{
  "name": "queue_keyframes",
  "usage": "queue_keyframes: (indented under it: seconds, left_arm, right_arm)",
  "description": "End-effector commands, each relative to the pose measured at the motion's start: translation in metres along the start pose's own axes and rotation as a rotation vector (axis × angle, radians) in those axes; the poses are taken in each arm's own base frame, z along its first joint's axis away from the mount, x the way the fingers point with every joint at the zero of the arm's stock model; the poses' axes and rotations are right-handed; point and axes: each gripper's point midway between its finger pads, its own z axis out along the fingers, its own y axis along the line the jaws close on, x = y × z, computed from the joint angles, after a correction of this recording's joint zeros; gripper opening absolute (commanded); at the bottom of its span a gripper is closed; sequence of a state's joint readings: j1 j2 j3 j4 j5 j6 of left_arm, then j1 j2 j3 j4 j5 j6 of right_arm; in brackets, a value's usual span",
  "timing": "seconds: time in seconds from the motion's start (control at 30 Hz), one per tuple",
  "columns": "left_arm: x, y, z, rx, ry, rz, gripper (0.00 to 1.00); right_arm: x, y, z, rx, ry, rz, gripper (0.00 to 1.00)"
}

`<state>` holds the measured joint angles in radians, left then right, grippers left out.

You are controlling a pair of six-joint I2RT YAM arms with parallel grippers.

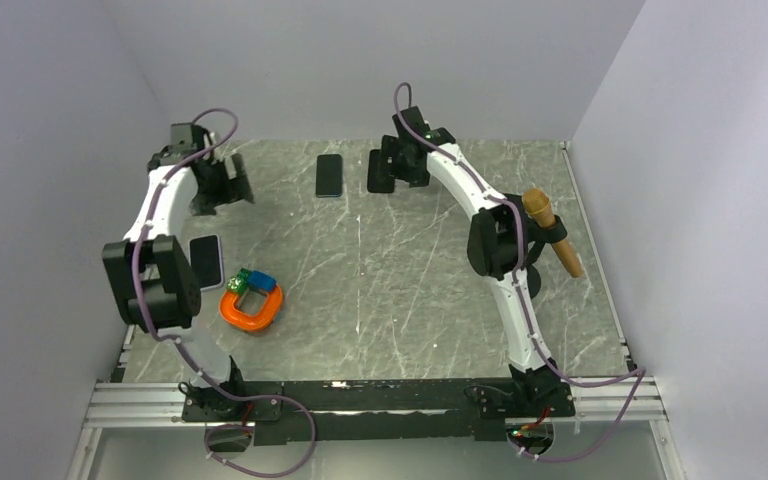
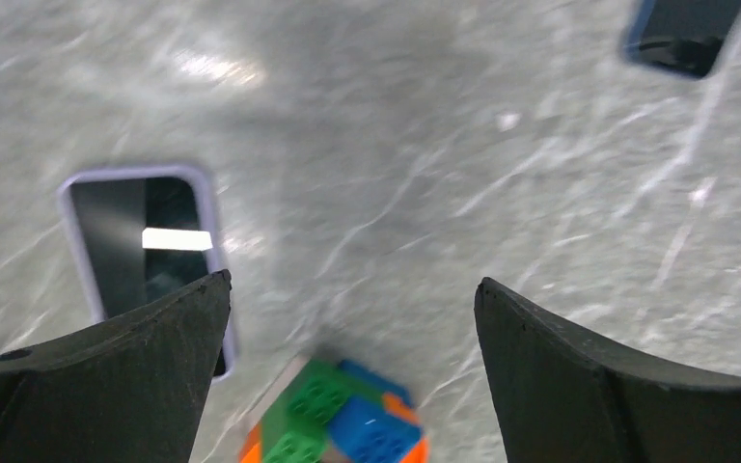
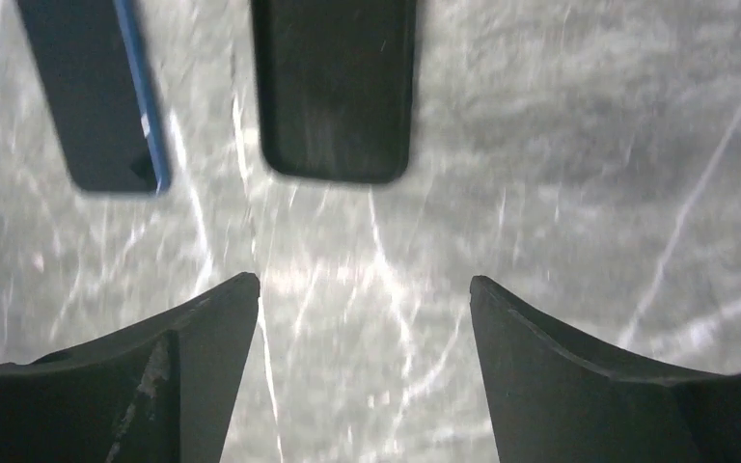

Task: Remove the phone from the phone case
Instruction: Place the phone case at the center of the board, then pick up the phone at the center of the board.

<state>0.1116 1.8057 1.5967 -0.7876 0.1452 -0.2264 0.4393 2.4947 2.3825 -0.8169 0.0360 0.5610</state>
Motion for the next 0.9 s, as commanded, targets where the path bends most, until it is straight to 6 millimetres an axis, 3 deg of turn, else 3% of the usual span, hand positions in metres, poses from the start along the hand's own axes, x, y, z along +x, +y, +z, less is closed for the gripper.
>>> queue_keyframes:
  seconds: [0.0, 0.03, 0.1, 0.2, 0.23, 0.37, 0.6, 0.87]
  left_arm:
    - [0.028, 0.066, -0.021, -0.153, 0.022, -0.005, 0.99]
    - [0.034, 0.072, -0.022, -0.15, 0.043, -0.007, 0.99]
    - [0.051, 0.095, -0.021, -0.165, 0.102, -0.051, 0.99]
    - [0.061, 0.112, -0.013, -0.131, 0.135, -0.114, 0.99]
    - [0.063, 0.116, -0.01, -0.125, 0.15, -0.12, 0.99]
    - [0.073, 0.142, 0.006, -0.222, 0.229, -0.107, 0.99]
    - [0.073, 0.149, 0.023, -0.232, 0.24, -0.077, 1.0]
    - [0.091, 0.157, 0.038, -0.254, 0.324, -0.075, 1.0]
  right_arm:
    - [0.009, 0.042, -0.108, -0.142, 0.033, -0.203, 0.84]
    - [0.018, 0.047, -0.12, -0.168, 0.056, -0.237, 0.84]
    - [0.037, 0.062, -0.164, -0.264, 0.091, -0.315, 0.85]
    - [0.063, 0.069, -0.215, -0.387, 0.099, -0.368, 0.9]
    - [0.079, 0.065, -0.221, -0.419, 0.129, -0.357, 0.91]
    - [0.1, 0.063, -0.258, -0.521, 0.119, -0.337, 0.93]
    - [0.101, 0.06, -0.284, -0.569, 0.056, -0.335, 0.94]
    - [0.11, 0.062, -0.284, -0.612, 0.06, -0.309, 0.94]
